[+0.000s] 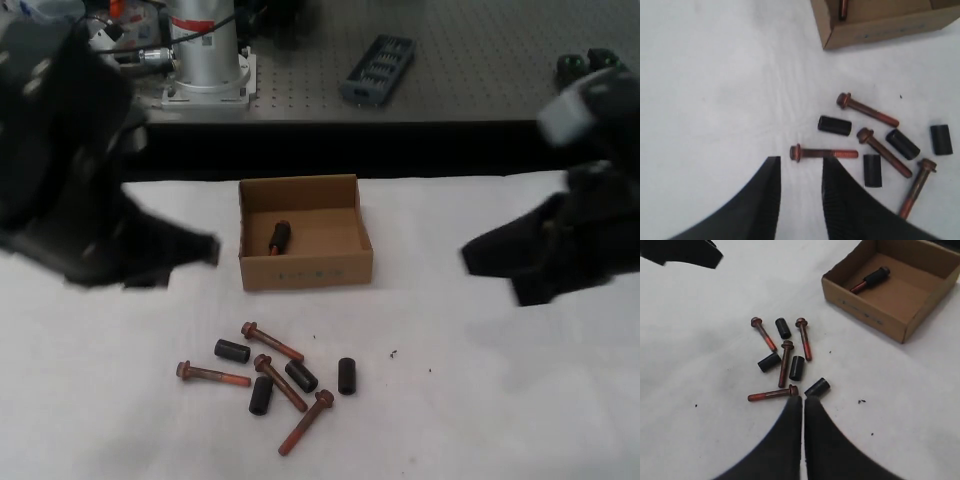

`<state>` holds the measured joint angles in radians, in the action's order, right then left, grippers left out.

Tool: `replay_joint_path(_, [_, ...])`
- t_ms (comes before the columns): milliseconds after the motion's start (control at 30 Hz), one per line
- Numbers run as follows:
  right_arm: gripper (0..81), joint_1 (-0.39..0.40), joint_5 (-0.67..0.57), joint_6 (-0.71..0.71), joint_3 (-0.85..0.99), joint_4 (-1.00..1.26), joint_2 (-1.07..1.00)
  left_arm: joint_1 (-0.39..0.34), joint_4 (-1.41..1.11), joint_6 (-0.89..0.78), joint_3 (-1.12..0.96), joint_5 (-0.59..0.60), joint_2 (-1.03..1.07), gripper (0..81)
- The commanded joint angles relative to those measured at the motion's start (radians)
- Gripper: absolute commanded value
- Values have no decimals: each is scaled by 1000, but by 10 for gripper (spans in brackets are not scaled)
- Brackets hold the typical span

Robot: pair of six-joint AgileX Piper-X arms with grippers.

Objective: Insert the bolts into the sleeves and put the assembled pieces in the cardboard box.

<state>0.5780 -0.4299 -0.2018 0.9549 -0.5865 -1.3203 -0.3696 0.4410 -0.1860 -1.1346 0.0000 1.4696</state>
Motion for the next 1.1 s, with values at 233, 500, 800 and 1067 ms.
replay_joint_path(233, [206,152,73,-79,192,-48,-260,-3,-50,-84,494,-41,-530,213])
replay_joint_path(500, [205,274,196,-188,441,-149,-508,-3,103,-86,617,-41,-808,213])
replay_joint_path(800, [205,337,244,-203,671,-173,-731,-3,309,-84,620,-87,-1008,213])
replay_joint_path(1067, [205,377,274,-203,812,-208,-856,-3,421,-84,620,-87,-1112,213])
